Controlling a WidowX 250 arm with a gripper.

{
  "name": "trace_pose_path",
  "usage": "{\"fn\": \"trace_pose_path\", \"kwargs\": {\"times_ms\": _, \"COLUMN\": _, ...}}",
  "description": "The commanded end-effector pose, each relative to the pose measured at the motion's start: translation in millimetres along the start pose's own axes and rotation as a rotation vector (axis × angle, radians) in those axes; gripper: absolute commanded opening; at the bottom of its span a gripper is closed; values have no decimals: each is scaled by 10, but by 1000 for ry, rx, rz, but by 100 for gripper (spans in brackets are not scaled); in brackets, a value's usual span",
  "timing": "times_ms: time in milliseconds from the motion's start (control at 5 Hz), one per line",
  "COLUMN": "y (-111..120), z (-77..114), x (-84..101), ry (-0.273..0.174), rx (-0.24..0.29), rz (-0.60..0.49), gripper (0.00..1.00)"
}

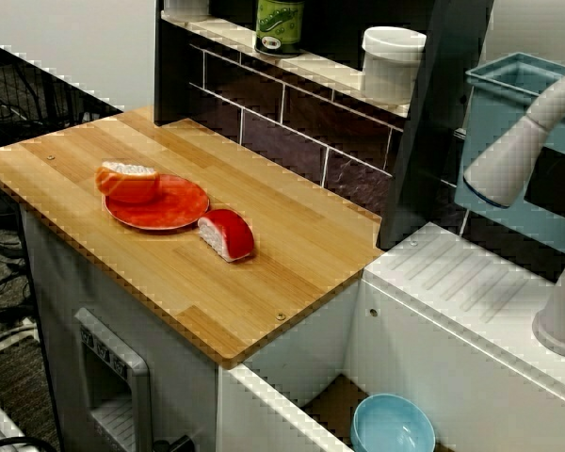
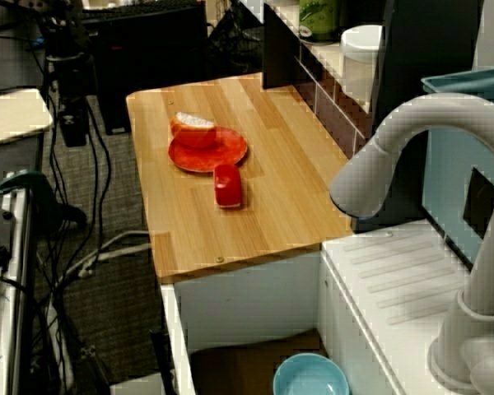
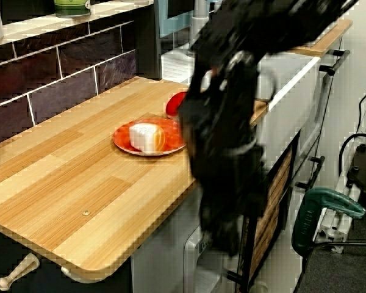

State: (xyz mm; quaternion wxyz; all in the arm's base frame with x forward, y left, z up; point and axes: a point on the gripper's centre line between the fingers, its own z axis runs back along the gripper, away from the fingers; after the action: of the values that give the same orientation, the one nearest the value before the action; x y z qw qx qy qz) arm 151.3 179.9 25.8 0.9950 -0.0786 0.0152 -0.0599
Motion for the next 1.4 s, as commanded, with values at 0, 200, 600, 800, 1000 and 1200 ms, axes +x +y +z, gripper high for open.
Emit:
{"fn": "trace_pose_path", "kwargs": {"times_ms": 0, "y": -314, "z": 365, "x": 95, "ry": 13, "rx": 36, "rz": -232, "gripper": 100}}
{"fn": "trace_pose_path", "kwargs": {"times_ms": 200, "y": -506, "z": 362, "x": 182, "ry": 15, "rx": 92, "rz": -295, "gripper": 100}}
{"fn": "trace_pose_path", "kwargs": {"times_ms": 600, "y": -952, "z": 366, "x": 516, "ry": -171, "rx": 258, "rz": -471, "gripper": 100}}
{"fn": "trace_pose_path", "kwargs": {"times_ms": 800, "y": -1021, "z": 331, "x": 757, "ry": -197, "rx": 287, "rz": -528, "gripper": 100}}
{"fn": "trace_pose_path", "kwargs": {"times_ms": 1000, "y": -1001, "z": 434, "x": 1027, "ry": -187, "rx": 286, "rz": -552, "gripper": 100}}
{"fn": "trace_pose_path", "kwargs": {"times_ms": 1200, "y": -937, "z": 600, "x": 1178, "ry": -223, "rx": 251, "rz": -537, "gripper": 100}}
